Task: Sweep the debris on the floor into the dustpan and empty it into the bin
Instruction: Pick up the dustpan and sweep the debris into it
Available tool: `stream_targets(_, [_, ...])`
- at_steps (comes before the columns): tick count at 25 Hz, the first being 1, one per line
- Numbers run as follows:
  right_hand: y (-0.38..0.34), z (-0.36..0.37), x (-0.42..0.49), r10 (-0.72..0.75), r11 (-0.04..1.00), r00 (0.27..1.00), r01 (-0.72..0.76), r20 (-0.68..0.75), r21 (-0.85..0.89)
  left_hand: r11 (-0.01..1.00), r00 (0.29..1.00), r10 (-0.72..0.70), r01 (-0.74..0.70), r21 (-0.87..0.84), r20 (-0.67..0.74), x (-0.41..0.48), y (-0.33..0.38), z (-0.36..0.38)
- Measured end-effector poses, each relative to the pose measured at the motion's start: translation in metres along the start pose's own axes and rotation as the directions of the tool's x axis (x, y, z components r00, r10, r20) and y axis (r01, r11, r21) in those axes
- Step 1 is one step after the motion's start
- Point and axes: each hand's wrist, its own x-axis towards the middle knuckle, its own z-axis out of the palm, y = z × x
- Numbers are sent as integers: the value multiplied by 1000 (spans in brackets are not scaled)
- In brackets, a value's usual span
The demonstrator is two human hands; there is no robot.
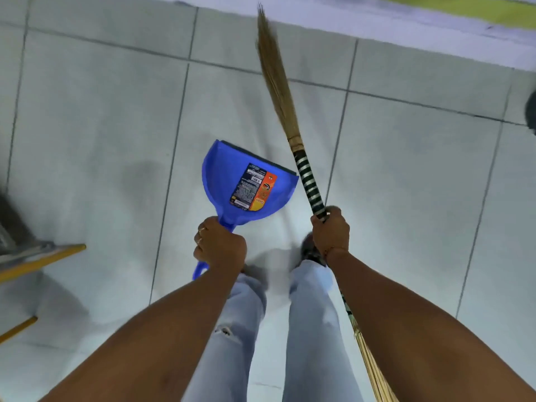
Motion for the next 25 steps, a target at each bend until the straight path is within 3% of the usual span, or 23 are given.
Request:
stream_targets(4, [-24, 79, 8, -14, 991, 998, 23, 61, -135, 996, 999, -53, 54, -70, 8, 68, -63, 0])
stream_targets(10, [-39, 164, 64, 55, 966, 987, -15, 149, -259, 963, 989, -137, 148, -225, 63, 125, -100, 75])
stream_targets(14, [-27, 198, 109, 15, 961, 989, 25, 144, -274, 923, 966, -219, 251, -291, 137, 160, -127, 120])
stream_targets(17, [-16, 215, 147, -1, 928, 999, 20, 52, -372, 926, 962, -211, 254, -279, 175, 194, -150, 146])
stream_targets(20, [-6, 230, 173, -46, 857, 999, 44, 9, -514, 962, 976, -120, 159, -223, 182, 221, -162, 169])
stream_targets(25, [8, 252, 176, -89, 840, 996, 79, 8, -537, 991, 971, -87, 107, -76, 224, 234, -164, 186])
